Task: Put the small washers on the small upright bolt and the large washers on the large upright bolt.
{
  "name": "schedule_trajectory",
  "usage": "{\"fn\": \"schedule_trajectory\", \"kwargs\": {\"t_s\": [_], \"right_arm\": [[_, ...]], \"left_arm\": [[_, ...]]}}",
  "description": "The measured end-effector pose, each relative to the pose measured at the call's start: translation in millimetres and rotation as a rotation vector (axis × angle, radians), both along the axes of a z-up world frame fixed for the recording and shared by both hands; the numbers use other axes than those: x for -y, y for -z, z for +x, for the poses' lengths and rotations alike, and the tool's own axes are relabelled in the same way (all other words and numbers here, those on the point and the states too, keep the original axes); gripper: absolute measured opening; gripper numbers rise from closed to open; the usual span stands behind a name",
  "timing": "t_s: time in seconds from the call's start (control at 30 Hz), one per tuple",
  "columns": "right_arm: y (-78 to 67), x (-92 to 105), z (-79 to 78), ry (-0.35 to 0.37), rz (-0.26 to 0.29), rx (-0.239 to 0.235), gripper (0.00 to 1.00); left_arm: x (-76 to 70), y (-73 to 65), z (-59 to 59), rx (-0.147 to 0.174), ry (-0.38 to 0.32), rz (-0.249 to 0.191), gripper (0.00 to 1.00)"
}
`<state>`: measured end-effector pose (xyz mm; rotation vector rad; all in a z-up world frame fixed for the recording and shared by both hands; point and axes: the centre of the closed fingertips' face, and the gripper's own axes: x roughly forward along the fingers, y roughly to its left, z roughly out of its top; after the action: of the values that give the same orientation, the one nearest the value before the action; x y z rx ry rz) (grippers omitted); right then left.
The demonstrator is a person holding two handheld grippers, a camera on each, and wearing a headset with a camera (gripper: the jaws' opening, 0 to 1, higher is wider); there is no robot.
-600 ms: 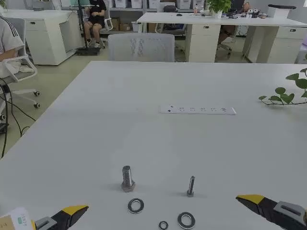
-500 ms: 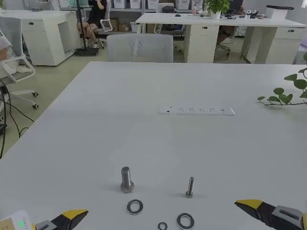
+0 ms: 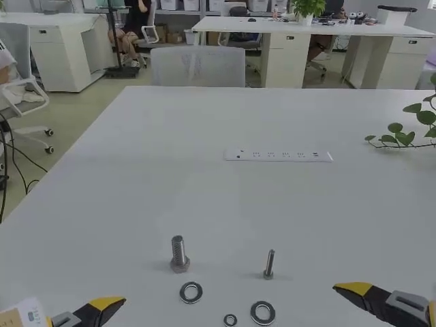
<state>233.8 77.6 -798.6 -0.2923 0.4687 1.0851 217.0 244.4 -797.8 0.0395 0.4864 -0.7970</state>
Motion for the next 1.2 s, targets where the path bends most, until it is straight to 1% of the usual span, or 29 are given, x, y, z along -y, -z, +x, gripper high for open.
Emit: {"fn": "schedule_trajectory", "kwargs": {"t_s": [0.23,0.57,0.9,1.2], "right_arm": [[0.1,0.4,0.0,0.000,0.000,0.000,0.91],[1.4,0.6,-1.5,-0.002,-0.003,-0.002,0.90],[1.9,0.8,-1.9,-0.003,-0.006,-0.005,0.90],[3.3,0.8,-2.1,-0.008,-0.012,-0.008,0.90]], "left_arm": [[-2.3,1.5,1.4,0.001,0.001,0.001,0.96],[-3.7,5.0,-0.3,-0.004,0.003,0.005,0.96],[4.3,1.4,-1.7,-0.006,0.009,0.008,0.96],[4.3,2.3,-1.7,-0.013,0.016,0.015,0.95]]}}
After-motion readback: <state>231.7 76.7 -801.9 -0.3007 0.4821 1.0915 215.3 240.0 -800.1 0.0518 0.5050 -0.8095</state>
